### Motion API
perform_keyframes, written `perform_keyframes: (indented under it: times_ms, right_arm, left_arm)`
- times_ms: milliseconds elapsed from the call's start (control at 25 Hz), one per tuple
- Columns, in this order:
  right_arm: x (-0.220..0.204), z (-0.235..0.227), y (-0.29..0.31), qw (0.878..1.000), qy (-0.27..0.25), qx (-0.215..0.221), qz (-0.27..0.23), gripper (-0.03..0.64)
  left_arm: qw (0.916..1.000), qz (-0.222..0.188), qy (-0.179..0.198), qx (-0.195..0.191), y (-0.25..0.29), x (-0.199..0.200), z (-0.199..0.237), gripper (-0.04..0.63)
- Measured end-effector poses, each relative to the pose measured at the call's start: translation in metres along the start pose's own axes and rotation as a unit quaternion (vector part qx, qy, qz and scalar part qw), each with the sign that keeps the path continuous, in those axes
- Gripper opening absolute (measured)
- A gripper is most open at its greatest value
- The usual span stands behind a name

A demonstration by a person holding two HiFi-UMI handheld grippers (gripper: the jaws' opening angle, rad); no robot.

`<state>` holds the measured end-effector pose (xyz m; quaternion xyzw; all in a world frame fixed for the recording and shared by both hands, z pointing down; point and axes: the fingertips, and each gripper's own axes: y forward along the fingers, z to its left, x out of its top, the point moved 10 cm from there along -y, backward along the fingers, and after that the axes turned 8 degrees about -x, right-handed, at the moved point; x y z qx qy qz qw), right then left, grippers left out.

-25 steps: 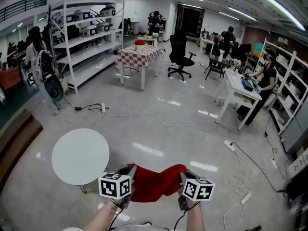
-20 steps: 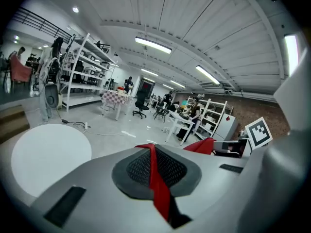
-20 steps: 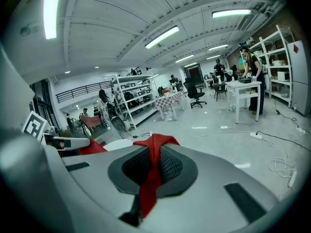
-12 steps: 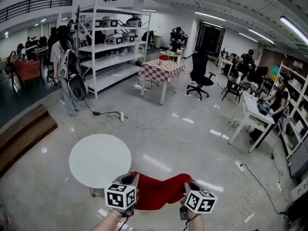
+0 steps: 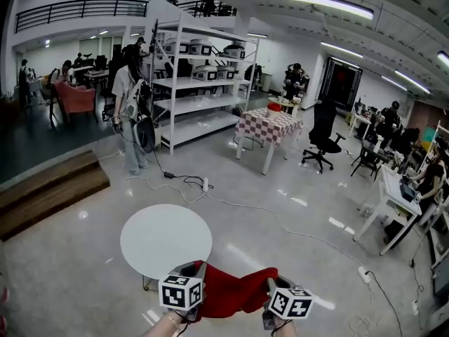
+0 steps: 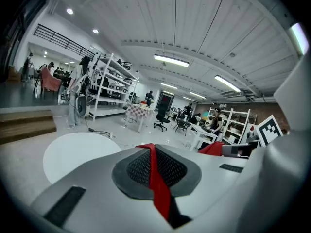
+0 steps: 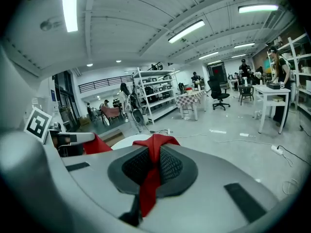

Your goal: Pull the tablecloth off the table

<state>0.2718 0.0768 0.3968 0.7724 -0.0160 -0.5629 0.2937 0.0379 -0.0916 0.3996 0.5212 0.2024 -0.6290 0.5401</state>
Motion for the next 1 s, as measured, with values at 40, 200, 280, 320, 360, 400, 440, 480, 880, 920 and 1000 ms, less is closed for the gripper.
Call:
perform_keyframes:
  times_ms: [40, 200, 280, 320, 360, 400, 440, 480, 880, 920, 1000]
  right_arm:
    - [0.001, 0.0, 0.003, 1.0, -0.004, 0.002, 0.0, 0.031]
    - [0.003, 0.004, 0.014, 1.0, -0.011, 0.01, 0.001, 0.031]
    - [0.006, 0.007, 0.017, 1.0, -0.017, 0.017, -0.001, 0.031]
    - [0.008, 0.009, 0.018, 1.0, -0.019, 0.021, -0.001, 0.031]
    - [0.009, 0.01, 0.018, 0.999, -0.023, 0.025, -0.002, 0.031]
    - [0.009, 0.01, 0.017, 0.999, -0.026, 0.028, -0.002, 0.031]
    - [0.009, 0.01, 0.017, 0.999, -0.028, 0.03, -0.003, 0.031]
    - [0.008, 0.01, 0.017, 0.999, -0.029, 0.032, -0.003, 0.031]
    - [0.002, 0.01, 0.013, 0.999, -0.031, 0.043, -0.001, 0.031]
    - [0.002, 0.01, 0.011, 0.999, -0.031, 0.044, -0.002, 0.031]
    - [0.001, 0.009, 0.009, 0.998, -0.031, 0.046, -0.004, 0.031]
  left_arm:
    - [1.0, -0.003, -0.001, 0.004, -0.001, 0.001, 0.0, 0.018]
    - [0.9997, -0.009, -0.003, 0.021, -0.005, 0.001, 0.005, 0.018]
    - [0.9995, -0.012, -0.005, 0.029, -0.007, 0.001, 0.008, 0.018]
    - [0.9993, -0.014, -0.007, 0.034, -0.009, 0.002, 0.008, 0.018]
    - [0.9991, -0.015, -0.009, 0.039, -0.011, 0.002, 0.007, 0.018]
    - [0.9988, -0.017, -0.011, 0.044, -0.013, 0.002, 0.006, 0.018]
    - [0.9986, -0.018, -0.012, 0.048, -0.015, 0.002, 0.005, 0.018]
    - [0.9984, -0.019, -0.012, 0.052, -0.016, 0.001, 0.005, 0.018]
    - [0.9974, -0.026, -0.02, 0.064, -0.023, -0.007, 0.003, 0.018]
    - [0.9973, -0.027, -0.021, 0.065, -0.024, -0.008, 0.002, 0.018]
    - [0.997, -0.029, -0.022, 0.068, -0.028, -0.011, -0.001, 0.018]
